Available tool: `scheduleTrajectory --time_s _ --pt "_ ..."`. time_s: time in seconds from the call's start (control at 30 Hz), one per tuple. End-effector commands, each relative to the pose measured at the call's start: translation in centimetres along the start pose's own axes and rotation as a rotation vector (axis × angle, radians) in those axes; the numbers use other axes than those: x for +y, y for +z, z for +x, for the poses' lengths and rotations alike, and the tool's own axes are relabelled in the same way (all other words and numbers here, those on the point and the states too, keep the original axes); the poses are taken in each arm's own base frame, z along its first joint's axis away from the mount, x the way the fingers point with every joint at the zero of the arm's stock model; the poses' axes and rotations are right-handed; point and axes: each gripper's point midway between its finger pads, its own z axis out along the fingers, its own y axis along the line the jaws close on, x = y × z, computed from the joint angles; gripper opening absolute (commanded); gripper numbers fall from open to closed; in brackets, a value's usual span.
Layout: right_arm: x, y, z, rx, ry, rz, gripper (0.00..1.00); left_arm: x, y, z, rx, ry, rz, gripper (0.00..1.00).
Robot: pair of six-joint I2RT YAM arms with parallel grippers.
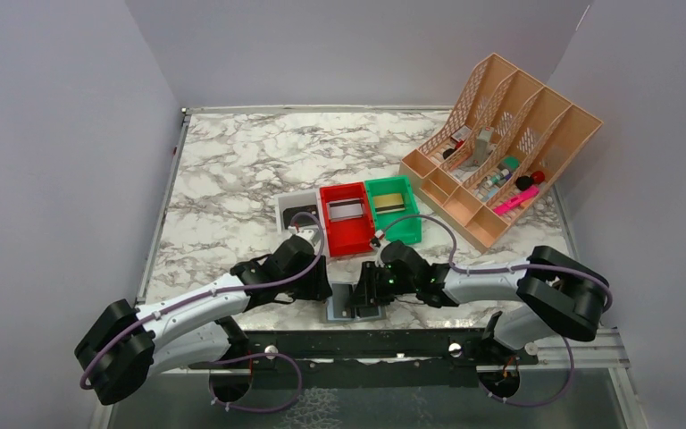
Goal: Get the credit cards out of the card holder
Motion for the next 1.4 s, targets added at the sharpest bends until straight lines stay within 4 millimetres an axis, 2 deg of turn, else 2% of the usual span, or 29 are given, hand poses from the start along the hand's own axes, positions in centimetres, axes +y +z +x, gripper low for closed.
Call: scheduleTrajectory --time_s 0.0,0.13,0.2,0.47,0.57,0.67,0.97,1.37 --pt "-0.8 0.5 -0.1 -0.011 0.021 0.043 0.37 -0.4 -0.1 -0.2 -0.011 0.031 0.020 0.47" --pt "-1.0 0.7 0.0 -0.009 0.033 0.047 0.35 -0.4 0.2 0.0 0.013 0.048 0.012 0.30" --pt "-1.0 0.8 0.0 -0.013 0.041 0.047 0.35 -0.2 0.4 0.3 0.025 0.054 0.002 0.27" --pt "-1.3 1.1 -0.4 -0.043 0.095 0.061 0.35 0.9 0.9 1.5 0.051 0.051 -0.042 0.23" --pt "-1.2 1.1 -0.5 -0.054 0.119 0.044 0.32 1.2 1.0 1.6 0.050 0.047 -0.050 0.21" --pt "-0.6 0.9 -0.6 -0.069 0.131 -0.001 0.27 1.2 1.0 1.7 0.047 0.047 -0.054 0.18" --pt "1.0 0.4 -0.6 -0.074 0.133 -0.091 0.01 1.5 1.2 1.7 0.050 0.048 -0.069 0.10" --pt "-0.7 -0.4 -0.4 -0.099 0.147 -0.052 0.01 1.8 1.1 1.4 0.033 0.051 -0.090 0.00"
